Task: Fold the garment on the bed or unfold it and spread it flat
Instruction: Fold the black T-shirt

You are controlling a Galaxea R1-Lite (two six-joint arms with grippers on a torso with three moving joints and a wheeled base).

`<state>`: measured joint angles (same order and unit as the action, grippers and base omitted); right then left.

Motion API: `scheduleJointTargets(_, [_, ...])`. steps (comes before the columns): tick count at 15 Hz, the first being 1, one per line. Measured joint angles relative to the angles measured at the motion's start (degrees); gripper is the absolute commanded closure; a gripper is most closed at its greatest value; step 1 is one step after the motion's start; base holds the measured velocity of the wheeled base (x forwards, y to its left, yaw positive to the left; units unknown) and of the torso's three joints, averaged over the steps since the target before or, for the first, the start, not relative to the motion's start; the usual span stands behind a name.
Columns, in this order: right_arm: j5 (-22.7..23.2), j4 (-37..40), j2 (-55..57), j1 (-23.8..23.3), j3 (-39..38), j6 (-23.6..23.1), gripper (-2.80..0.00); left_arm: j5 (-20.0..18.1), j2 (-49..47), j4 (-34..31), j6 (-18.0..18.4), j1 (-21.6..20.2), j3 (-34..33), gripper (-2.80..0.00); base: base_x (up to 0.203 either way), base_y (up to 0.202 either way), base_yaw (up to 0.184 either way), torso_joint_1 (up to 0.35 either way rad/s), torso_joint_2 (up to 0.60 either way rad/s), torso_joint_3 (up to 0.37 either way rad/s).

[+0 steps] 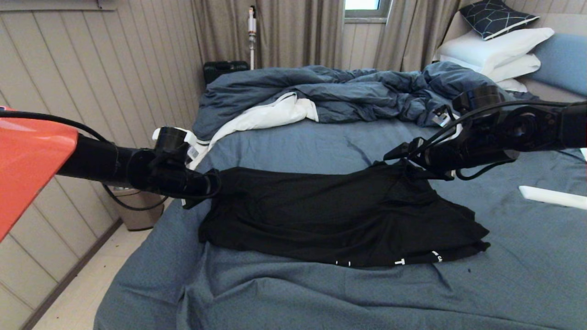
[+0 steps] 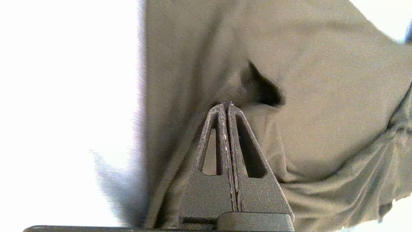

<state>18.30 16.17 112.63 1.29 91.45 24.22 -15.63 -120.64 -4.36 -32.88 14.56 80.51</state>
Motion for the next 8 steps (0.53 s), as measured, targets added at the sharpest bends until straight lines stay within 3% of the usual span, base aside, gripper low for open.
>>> scheduleJointTargets(5, [0.02,0.01,-0.28,-0.03,0.09,-0.08,-2.80,-0.02,2.78,-0.07,0.52,0.02,-2.11,0.00,0.000,0.000,0.000,0.000,0.00,0.000])
scheduleJointTargets(8, [0.06,0.06,-0.39,0.05,0.16,-0.16,-2.80,0.23,4.05,1.42,0.57,2.03,-4.13,0.00,0.000,0.000,0.000,0.000,0.00,0.000])
